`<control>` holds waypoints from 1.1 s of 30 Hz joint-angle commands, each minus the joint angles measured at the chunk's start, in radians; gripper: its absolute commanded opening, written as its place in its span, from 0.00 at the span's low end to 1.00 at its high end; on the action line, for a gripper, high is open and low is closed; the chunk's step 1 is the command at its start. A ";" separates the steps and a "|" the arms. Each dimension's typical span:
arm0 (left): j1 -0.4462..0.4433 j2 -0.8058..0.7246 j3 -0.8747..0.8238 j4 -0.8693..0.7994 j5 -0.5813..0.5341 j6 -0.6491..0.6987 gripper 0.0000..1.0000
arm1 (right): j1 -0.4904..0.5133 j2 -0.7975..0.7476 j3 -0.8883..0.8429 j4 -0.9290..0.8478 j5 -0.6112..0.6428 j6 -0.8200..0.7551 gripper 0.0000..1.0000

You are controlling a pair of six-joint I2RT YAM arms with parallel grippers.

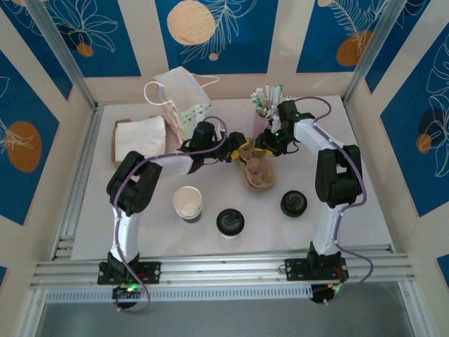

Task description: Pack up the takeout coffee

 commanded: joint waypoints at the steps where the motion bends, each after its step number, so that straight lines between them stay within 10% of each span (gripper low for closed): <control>1: -0.019 -0.022 -0.020 0.025 0.043 0.006 0.58 | 0.020 -0.031 -0.009 0.005 -0.080 0.009 0.44; 33: -0.016 -0.077 -0.080 -0.010 0.010 0.055 0.24 | 0.063 -0.177 -0.049 -0.095 0.126 -0.040 0.68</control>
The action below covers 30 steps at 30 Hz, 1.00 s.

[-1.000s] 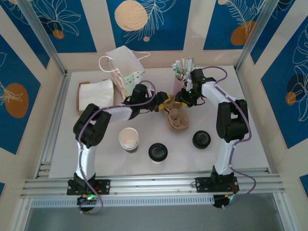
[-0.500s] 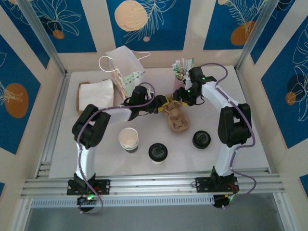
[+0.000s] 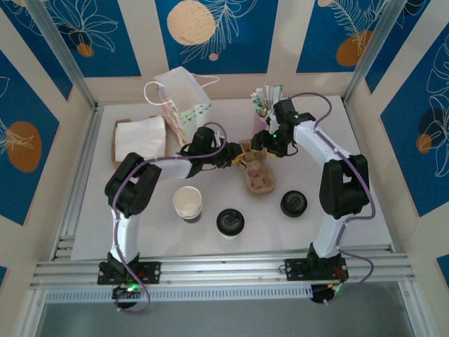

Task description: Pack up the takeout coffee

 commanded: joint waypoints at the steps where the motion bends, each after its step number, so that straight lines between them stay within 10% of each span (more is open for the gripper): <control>1: -0.006 -0.052 -0.013 0.016 0.010 0.021 0.23 | 0.004 -0.044 -0.010 -0.032 0.007 -0.014 0.70; 14: -0.008 -0.079 -0.016 0.002 0.004 0.034 0.00 | 0.014 -0.111 -0.030 -0.031 -0.005 -0.027 0.71; 30: -0.006 -0.103 0.005 -0.073 0.037 0.088 0.00 | 0.089 -0.243 -0.218 0.110 0.004 -0.138 0.67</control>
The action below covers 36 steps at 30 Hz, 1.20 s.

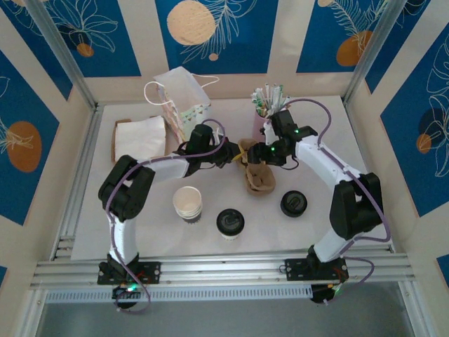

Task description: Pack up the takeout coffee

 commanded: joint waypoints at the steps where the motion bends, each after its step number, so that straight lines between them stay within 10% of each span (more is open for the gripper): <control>1: -0.005 -0.035 0.015 -0.018 0.038 0.030 0.00 | -0.001 -0.014 0.000 0.036 -0.027 -0.046 0.68; 11: 0.015 -0.033 -0.003 0.020 0.068 0.015 0.00 | -0.049 0.019 0.004 0.036 -0.155 -0.074 0.55; 36: 0.019 -0.030 -0.011 0.035 0.067 0.008 0.00 | -0.005 0.088 0.052 -0.047 -0.010 -0.102 0.48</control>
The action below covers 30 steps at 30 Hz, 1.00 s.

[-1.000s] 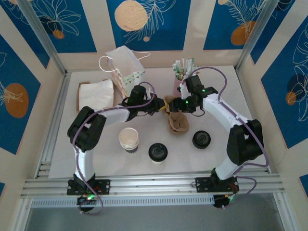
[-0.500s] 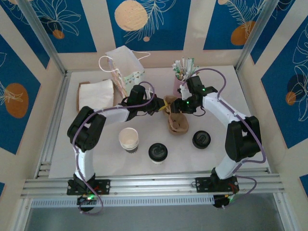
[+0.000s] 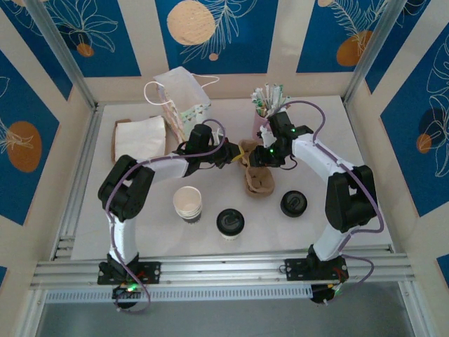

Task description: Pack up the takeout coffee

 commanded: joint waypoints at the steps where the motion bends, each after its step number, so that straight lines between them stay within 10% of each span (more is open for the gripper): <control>1: 0.008 -0.030 -0.008 0.031 0.023 0.002 0.00 | 0.006 0.007 0.036 -0.032 0.021 -0.010 0.48; 30: 0.008 -0.030 -0.017 0.045 0.016 -0.005 0.00 | 0.015 0.041 0.054 -0.073 -0.035 0.003 0.47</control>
